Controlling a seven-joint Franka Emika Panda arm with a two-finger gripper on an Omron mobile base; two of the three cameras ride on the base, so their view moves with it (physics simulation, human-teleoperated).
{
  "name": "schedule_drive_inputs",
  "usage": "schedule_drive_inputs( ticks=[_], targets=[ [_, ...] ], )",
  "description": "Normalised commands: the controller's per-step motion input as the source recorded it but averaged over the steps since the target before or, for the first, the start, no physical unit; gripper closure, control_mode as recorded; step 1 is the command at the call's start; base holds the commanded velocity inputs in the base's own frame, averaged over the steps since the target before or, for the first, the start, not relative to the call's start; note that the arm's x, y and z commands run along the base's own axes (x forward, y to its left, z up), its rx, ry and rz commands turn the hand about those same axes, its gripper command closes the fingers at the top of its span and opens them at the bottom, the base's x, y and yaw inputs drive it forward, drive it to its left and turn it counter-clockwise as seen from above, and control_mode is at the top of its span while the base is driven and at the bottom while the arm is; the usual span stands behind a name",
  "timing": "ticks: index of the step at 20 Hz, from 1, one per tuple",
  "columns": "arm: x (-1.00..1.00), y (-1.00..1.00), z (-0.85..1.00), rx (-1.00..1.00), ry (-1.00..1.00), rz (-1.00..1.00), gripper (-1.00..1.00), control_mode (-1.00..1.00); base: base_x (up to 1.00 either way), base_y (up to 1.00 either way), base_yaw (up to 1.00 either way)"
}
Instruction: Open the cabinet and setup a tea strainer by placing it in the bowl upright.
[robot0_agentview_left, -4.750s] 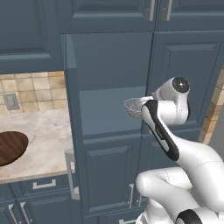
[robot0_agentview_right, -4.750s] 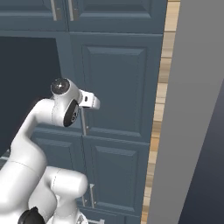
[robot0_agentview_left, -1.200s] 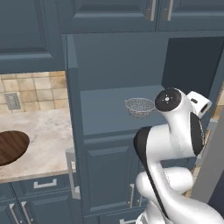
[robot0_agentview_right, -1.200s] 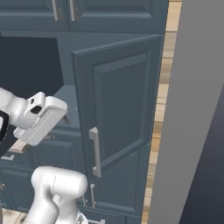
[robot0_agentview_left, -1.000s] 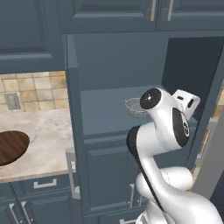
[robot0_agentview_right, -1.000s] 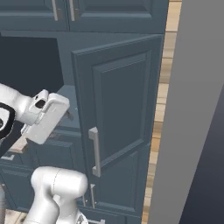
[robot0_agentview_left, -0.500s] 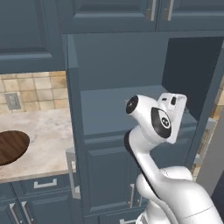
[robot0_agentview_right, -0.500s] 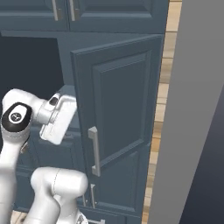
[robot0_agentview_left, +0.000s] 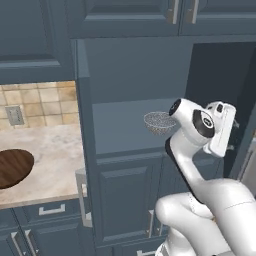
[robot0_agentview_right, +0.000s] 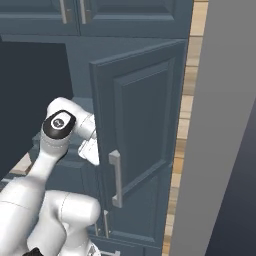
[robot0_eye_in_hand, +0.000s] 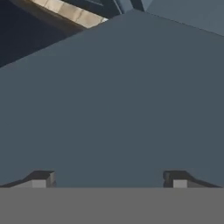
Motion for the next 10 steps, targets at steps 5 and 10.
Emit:
schedule_drive_inputs(
  ticks=[5,10],
  targets=[
    [0.0,-1.0,-0.01,0.0,0.06,-0.11,-1.0,-1.0,0.0,0.0,0.0],
    [0.0,-0.98,0.0,0.0,0.02,-0.06,-1.0,-1.0,0.0,0.0,0.0]
  ],
)
